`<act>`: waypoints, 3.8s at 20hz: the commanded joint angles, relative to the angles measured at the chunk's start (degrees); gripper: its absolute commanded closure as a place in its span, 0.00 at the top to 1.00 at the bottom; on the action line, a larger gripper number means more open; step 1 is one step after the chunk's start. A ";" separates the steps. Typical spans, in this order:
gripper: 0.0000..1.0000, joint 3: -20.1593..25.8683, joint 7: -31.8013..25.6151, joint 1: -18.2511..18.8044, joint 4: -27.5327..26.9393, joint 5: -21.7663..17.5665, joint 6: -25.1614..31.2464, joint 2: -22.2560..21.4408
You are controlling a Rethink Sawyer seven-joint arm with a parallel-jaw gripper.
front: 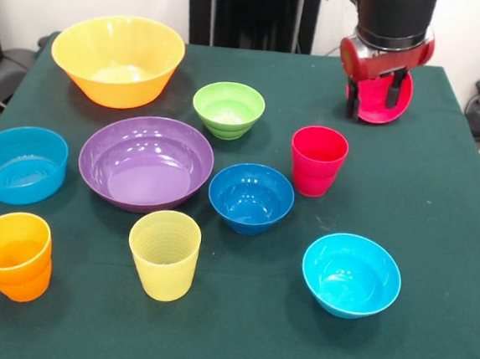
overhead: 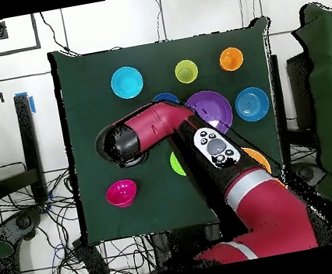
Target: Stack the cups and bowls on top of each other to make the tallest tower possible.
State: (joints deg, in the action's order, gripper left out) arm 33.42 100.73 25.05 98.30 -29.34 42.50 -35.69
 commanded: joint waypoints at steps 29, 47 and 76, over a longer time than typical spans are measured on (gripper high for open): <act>1.00 2.61 -8.43 4.63 6.97 -5.53 2.16 -3.76; 1.00 3.67 -9.31 -0.12 -2.39 -5.81 3.71 2.59; 1.00 3.38 -11.57 -1.39 -11.19 -4.65 9.05 8.81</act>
State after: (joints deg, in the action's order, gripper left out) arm 36.06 100.73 25.08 93.22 -31.91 44.12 -29.88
